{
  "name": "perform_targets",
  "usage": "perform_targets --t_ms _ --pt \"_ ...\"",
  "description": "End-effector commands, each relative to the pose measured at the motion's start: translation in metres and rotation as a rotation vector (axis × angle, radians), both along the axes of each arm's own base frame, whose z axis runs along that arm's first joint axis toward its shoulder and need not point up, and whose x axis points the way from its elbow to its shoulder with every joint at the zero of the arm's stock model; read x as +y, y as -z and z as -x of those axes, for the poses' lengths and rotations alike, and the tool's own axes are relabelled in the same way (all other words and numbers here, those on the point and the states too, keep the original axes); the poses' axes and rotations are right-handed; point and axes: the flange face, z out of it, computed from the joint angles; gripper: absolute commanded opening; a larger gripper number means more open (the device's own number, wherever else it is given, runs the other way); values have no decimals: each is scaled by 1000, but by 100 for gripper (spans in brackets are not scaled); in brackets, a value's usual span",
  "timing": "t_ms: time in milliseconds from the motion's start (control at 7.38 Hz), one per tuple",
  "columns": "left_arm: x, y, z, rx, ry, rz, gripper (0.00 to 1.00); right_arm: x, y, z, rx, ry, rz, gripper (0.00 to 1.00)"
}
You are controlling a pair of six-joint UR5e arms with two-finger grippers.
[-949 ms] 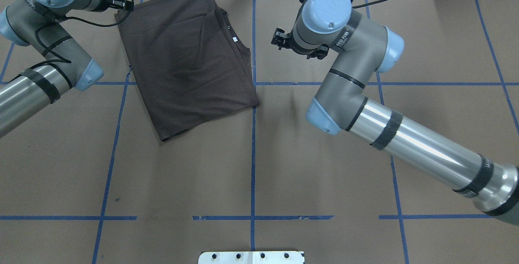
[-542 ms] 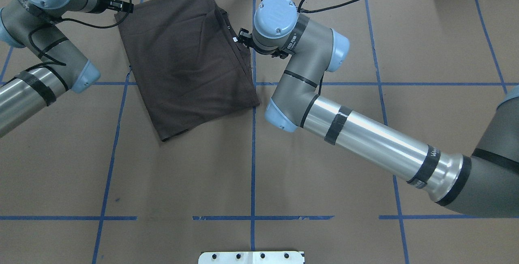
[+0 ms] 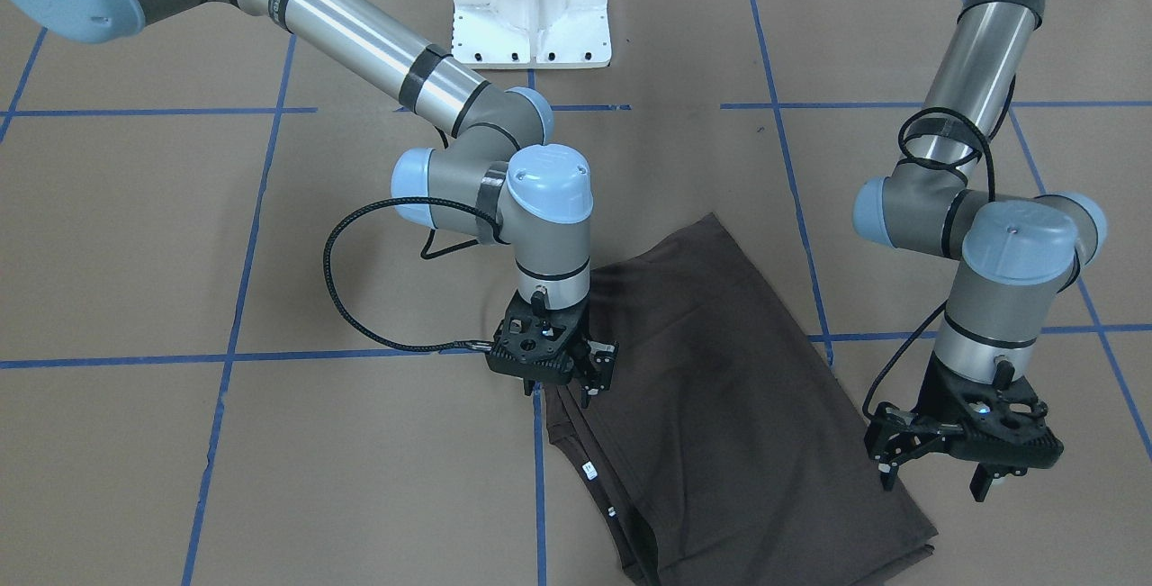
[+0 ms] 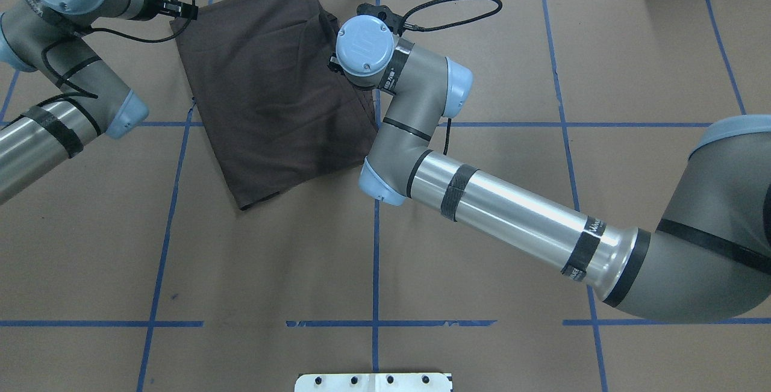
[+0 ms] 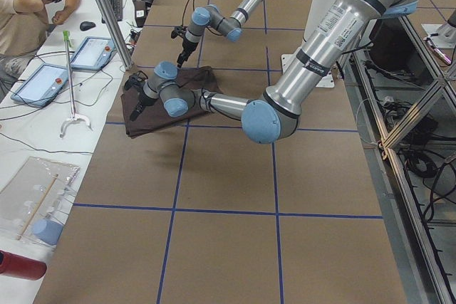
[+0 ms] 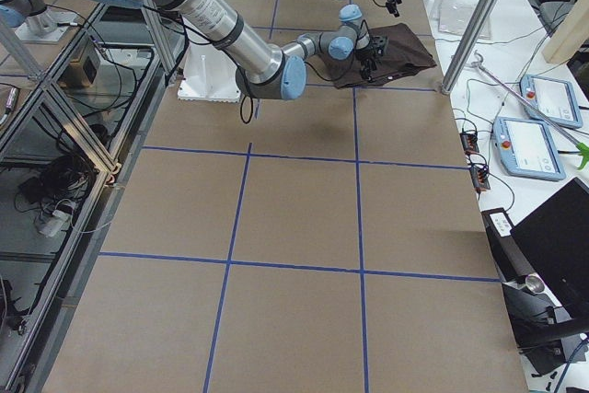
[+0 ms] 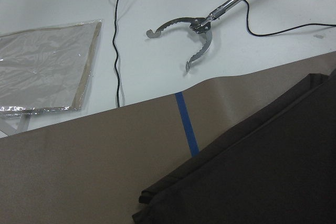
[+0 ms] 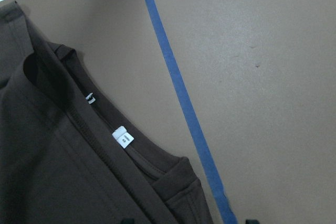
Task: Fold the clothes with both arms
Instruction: 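Grasp the collar edge with the right gripper while the left gripper holds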
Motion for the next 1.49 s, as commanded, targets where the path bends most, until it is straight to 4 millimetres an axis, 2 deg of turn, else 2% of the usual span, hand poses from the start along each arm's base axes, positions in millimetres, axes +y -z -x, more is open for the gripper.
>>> perform_targets --t_ms 0,542,1084,1355 --pt "1 -4 0 -3 -1 5 100 5 -6 10 62 69 -64 70" --pt "3 -10 1 -7 -1 11 100 7 -7 12 76 96 -82 55" --pt "3 -10 1 -8 -2 10 100 9 -12 14 88 109 -88 54" --pt "3 -12 1 -10 -1 12 100 13 -15 17 91 117 -88 51"
